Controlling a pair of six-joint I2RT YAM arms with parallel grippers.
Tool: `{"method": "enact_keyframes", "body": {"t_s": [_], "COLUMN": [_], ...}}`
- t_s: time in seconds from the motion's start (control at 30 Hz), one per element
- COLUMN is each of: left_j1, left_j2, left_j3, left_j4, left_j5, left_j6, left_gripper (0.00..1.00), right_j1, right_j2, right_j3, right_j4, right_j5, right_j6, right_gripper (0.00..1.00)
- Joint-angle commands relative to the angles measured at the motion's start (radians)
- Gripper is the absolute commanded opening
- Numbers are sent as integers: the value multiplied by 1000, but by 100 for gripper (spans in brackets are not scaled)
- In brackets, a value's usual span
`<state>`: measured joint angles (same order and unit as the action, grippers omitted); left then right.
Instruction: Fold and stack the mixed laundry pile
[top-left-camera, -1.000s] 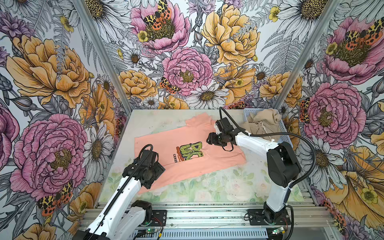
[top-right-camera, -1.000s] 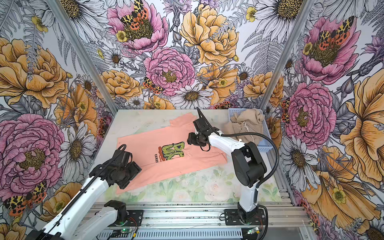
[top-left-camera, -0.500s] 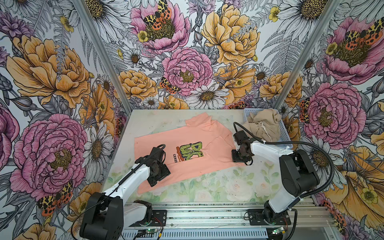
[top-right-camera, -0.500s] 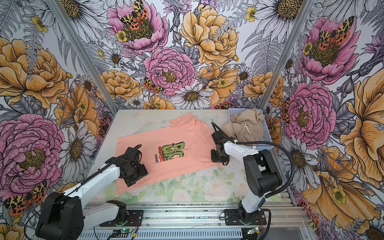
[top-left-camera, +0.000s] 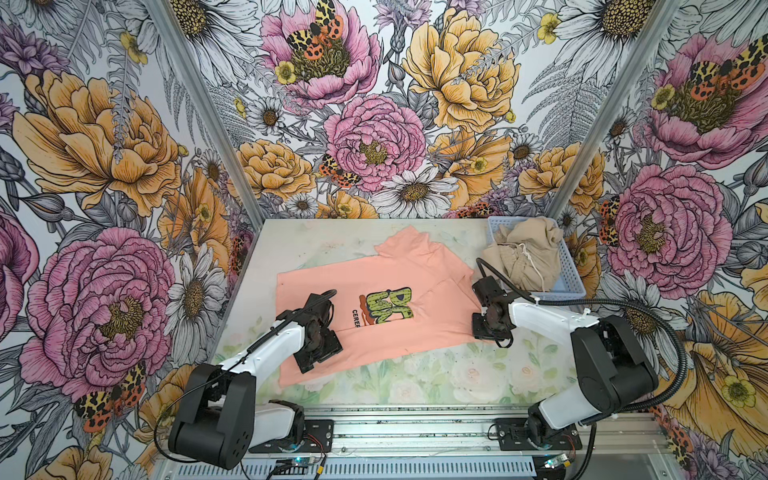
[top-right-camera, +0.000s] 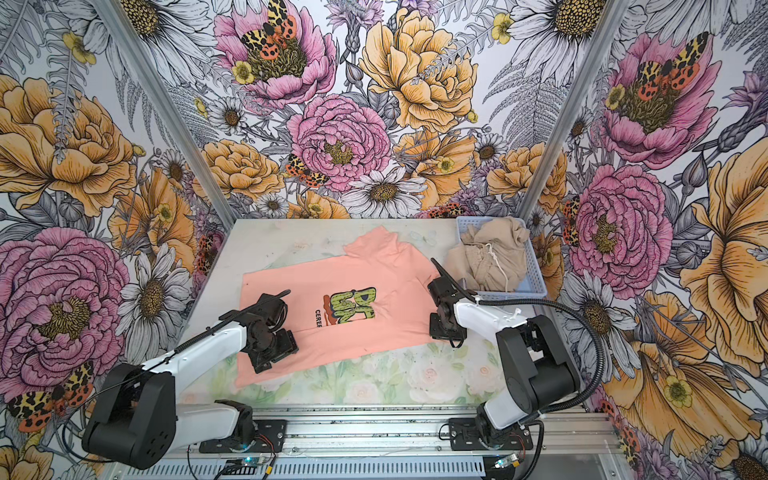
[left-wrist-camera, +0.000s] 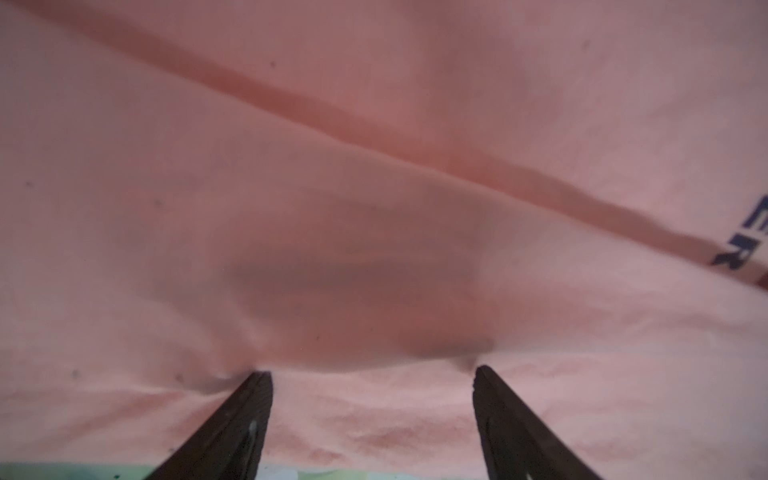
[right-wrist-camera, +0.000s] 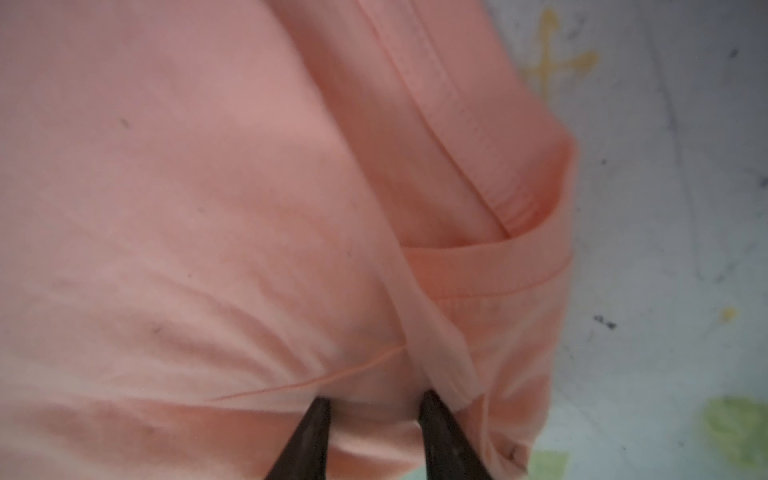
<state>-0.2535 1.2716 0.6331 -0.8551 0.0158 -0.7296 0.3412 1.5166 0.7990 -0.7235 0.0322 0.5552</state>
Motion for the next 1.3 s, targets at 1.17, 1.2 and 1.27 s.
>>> {"method": "enact_keyframes", "body": {"t_s": [1.17, 1.2, 1.27], "left_j1": [283, 283, 283], "left_j2": [635, 638, 634], "left_j3": [620, 615, 586], "left_j4": [254, 237, 213], "left_j5": [42, 45, 56], "left_j6": [248, 245, 239], "left_gripper": [57, 57, 57], "right_j1": [-38, -38, -36], "right_j2": [919, 920, 892], "right_j3": [1270, 1251, 1178], "right_j4": [4, -3, -7], "right_j5": [-202, -208, -210], "right_j6": [-233, -232, -230], "right_gripper": [50, 50, 50]}}
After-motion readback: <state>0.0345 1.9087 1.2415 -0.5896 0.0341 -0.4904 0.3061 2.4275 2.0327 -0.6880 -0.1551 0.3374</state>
